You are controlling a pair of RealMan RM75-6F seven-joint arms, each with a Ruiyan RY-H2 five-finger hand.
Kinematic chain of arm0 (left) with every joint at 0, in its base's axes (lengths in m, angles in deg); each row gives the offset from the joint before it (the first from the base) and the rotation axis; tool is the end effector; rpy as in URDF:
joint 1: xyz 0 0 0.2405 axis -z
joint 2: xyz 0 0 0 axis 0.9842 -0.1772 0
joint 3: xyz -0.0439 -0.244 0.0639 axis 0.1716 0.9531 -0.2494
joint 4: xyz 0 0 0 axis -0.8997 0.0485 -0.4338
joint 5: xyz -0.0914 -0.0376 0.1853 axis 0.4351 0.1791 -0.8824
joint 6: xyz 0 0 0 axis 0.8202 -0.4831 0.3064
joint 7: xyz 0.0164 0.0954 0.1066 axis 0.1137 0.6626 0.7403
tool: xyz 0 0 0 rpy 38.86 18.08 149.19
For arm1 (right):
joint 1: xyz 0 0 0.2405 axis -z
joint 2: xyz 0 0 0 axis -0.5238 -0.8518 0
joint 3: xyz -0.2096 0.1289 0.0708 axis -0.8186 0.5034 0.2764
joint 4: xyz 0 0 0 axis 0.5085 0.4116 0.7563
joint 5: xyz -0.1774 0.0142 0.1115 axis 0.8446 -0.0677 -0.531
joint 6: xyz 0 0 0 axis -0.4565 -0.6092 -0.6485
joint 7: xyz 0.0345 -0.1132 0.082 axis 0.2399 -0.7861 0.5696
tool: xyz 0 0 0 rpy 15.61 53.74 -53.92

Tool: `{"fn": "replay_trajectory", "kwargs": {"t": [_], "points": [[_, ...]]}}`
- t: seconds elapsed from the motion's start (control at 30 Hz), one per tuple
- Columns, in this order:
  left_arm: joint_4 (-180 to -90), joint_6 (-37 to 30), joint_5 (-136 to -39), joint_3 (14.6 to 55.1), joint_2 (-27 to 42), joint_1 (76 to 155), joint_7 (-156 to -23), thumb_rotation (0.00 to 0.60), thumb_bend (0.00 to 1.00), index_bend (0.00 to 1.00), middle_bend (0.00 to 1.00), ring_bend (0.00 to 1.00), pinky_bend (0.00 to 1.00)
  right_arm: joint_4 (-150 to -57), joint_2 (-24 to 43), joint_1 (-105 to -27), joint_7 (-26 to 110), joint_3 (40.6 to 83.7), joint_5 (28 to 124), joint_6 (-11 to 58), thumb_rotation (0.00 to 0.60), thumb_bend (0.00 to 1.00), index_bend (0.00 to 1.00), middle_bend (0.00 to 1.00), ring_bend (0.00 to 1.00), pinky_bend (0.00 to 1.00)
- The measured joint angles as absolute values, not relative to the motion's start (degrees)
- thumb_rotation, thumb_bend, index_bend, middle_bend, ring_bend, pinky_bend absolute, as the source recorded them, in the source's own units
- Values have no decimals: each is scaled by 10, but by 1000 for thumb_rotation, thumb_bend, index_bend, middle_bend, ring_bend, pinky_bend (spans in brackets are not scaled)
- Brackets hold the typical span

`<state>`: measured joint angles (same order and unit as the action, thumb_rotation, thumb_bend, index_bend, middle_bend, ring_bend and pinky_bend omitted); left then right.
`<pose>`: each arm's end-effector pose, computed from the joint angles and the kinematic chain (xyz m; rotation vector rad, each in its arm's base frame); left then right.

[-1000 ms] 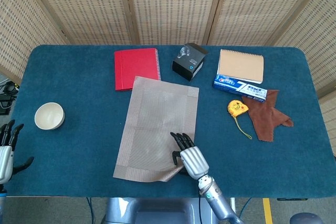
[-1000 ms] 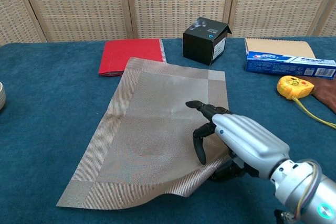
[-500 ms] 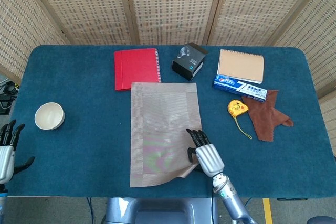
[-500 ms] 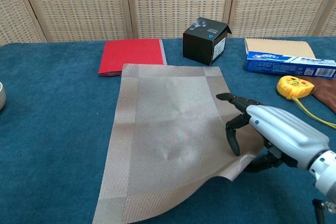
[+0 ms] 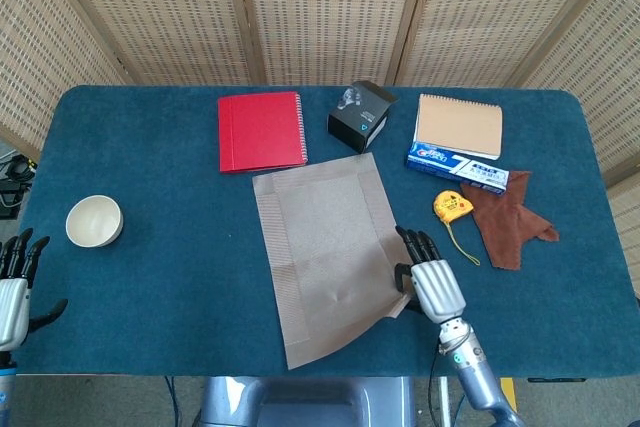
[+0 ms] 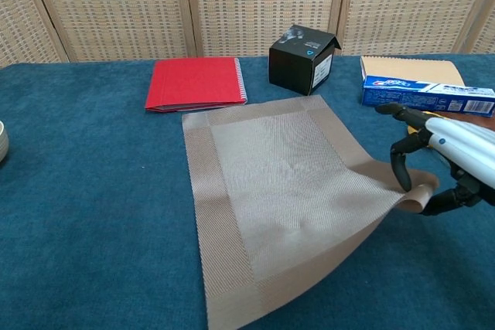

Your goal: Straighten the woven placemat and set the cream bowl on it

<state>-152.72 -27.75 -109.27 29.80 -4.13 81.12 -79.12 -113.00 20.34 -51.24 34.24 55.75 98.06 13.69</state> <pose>-0.3201 0.1619 0.1330 -1.2952 -0.8560 -0.7936 -0.2093 -0.2382 -0.0189 1.6175 -1.0908 1.1606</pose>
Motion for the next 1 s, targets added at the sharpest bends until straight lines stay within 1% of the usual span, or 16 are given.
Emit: {"fn": "replay_trajectory", "kwargs": {"t": [0.2,0.43,0.53,0.83,1.0], "points": [[-1527,-275,-1090,299,-40,812,-790,600,174,103,0,0,0,-1117,179,-516,352,578,954,151,600,508,737,54,0,0],[-1527,-271,-1088,299,-38,814,-783,600,174,103,0,0,0,-1124,131,-528,366,624,910,168,600,508,737,56,0,0],[-1528,-270,-1089,298,-37,814,-781,600,173,103,0,0,0,-1129,118,-532,366,637,895,173,600,508,738,57,0,0],[-1530,-271,-1091,297,-36,814,-776,600,174,103,0,0,0,-1123,95,-547,353,660,850,197,600,507,738,57,0,0],[-1530,-270,-1091,296,-35,815,-773,600,174,103,0,0,0,-1114,92,-556,348,664,844,206,600,504,738,64,0,0]]}}
